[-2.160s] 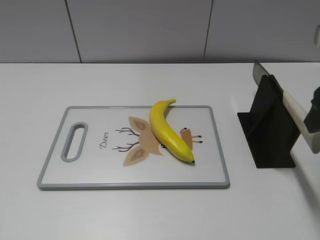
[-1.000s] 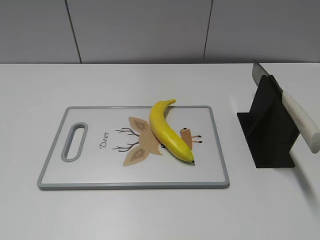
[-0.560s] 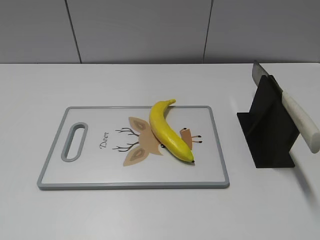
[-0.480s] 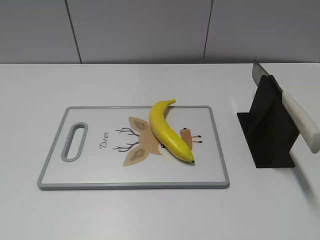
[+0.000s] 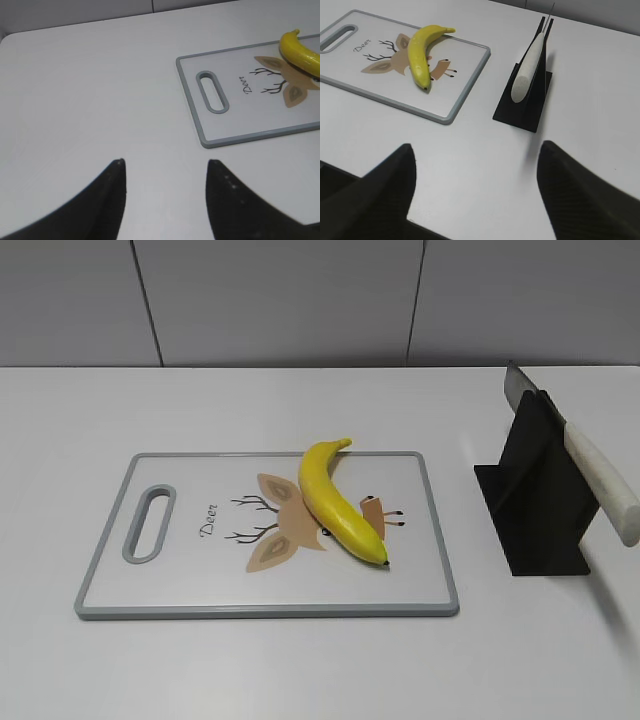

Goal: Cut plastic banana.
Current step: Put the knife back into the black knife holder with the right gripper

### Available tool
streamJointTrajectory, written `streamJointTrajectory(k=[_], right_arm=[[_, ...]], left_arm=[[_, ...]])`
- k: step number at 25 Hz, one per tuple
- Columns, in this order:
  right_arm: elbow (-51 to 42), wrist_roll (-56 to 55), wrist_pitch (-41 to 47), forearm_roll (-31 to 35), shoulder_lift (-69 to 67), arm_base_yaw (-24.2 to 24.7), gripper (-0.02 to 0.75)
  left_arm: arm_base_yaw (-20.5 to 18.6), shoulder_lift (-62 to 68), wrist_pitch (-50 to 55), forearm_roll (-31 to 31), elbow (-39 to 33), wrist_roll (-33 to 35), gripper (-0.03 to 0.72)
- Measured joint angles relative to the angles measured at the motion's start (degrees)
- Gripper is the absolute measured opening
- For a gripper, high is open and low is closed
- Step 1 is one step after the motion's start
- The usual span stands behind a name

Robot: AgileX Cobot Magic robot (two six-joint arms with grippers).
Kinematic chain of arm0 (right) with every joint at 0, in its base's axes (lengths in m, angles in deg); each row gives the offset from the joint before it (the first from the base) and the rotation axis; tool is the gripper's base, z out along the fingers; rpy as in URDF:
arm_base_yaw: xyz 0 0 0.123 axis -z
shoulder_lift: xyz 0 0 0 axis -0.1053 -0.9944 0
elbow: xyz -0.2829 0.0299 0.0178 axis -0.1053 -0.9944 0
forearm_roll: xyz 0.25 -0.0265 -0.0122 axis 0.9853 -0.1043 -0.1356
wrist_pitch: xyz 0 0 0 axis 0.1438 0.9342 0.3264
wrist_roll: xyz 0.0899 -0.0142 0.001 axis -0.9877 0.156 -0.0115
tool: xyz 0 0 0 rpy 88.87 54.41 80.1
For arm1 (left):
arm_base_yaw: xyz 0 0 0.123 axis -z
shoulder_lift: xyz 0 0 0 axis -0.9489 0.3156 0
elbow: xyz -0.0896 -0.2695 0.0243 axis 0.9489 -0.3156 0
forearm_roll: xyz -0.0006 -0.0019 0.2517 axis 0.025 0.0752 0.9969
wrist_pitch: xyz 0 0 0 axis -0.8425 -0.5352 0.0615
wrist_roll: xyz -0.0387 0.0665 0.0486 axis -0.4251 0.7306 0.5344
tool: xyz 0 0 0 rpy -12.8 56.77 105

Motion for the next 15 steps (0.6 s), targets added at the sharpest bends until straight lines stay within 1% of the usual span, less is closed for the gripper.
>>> streamJointTrajectory(k=[15], right_arm=[[0.0,0.06,0.0,0.27,0.0,0.05,0.585]], left_arm=[[0.0,0.0,0.0,0.0,0.0,0.0,0.495]])
